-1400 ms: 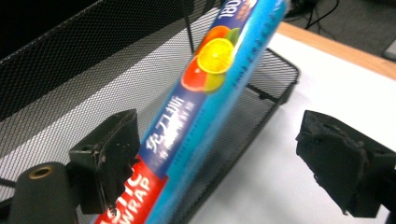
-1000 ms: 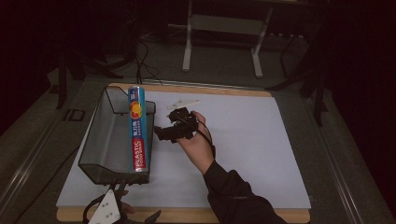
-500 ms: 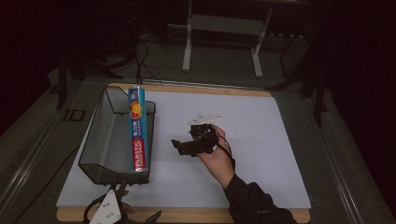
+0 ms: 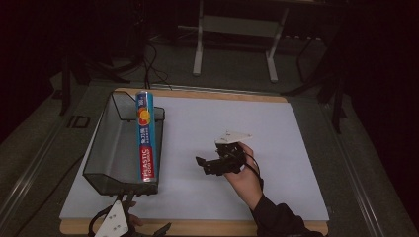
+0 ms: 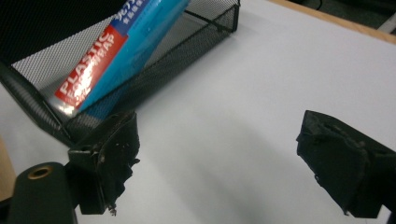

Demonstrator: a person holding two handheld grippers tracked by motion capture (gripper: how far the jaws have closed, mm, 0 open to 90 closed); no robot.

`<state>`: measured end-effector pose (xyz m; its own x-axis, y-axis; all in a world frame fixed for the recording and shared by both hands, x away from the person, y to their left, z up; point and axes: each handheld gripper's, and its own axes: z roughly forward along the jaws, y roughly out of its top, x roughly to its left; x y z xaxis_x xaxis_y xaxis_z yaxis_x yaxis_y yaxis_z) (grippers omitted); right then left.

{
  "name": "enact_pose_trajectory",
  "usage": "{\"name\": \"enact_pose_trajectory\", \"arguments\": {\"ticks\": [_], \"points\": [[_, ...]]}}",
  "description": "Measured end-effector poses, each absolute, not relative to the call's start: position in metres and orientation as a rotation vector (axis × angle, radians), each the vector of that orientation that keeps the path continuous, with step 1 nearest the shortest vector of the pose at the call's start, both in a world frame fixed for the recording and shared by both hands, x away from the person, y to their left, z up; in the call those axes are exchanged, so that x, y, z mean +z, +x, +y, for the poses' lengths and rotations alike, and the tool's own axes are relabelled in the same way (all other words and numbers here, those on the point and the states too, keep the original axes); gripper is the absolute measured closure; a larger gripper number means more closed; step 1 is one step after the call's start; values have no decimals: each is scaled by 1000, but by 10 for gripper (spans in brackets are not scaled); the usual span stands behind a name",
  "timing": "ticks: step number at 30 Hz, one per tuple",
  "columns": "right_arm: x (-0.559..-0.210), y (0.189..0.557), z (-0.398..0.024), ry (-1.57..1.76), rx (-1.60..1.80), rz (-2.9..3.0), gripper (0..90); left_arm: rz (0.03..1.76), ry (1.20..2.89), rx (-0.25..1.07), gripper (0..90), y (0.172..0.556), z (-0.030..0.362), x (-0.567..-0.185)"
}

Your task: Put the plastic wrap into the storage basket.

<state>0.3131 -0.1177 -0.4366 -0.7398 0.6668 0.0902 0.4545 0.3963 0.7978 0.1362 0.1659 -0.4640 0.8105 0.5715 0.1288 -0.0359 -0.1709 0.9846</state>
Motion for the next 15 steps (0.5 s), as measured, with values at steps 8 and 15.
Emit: {"name": "enact_pose_trajectory", "arguments": {"ticks": [8, 15], "points": [[-444, 302, -145, 1005, 1242, 2387, 127, 426, 1671, 569, 6, 136, 165, -464], [-448, 298, -160, 1033, 1252, 2373, 128, 427, 1672, 567, 6, 136, 165, -464]]}}
